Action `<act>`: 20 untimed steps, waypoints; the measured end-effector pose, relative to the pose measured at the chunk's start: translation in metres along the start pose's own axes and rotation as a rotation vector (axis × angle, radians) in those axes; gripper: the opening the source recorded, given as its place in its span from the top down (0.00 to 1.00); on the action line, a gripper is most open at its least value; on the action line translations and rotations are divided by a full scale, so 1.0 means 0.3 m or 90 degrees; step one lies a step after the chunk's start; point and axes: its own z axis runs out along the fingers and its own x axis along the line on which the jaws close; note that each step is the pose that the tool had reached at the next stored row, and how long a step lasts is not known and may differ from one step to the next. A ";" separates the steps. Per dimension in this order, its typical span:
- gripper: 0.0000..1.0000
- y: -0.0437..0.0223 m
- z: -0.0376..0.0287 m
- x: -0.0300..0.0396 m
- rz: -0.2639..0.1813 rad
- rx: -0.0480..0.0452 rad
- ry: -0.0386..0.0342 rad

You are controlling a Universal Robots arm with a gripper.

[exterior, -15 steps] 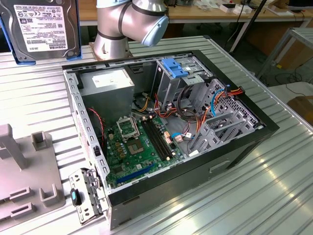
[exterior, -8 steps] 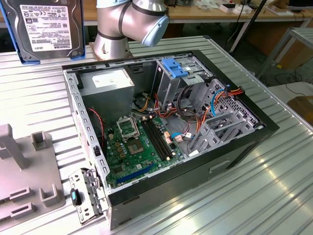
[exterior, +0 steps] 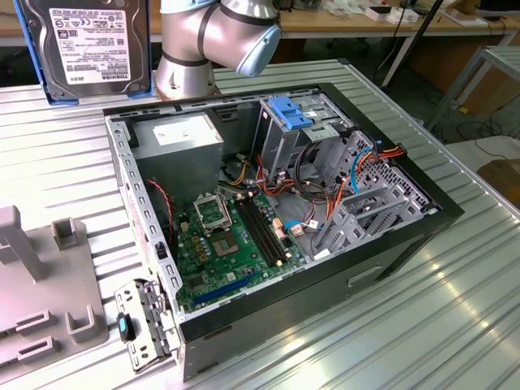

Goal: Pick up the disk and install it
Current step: 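Pick up the disk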

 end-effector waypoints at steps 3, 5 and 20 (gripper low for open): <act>0.63 -0.011 0.000 0.000 0.000 0.0000 0.0000; 0.63 -0.019 0.000 -0.001 0.000 0.0001 0.0000; 0.63 -0.093 0.001 -0.003 0.000 0.0000 0.0000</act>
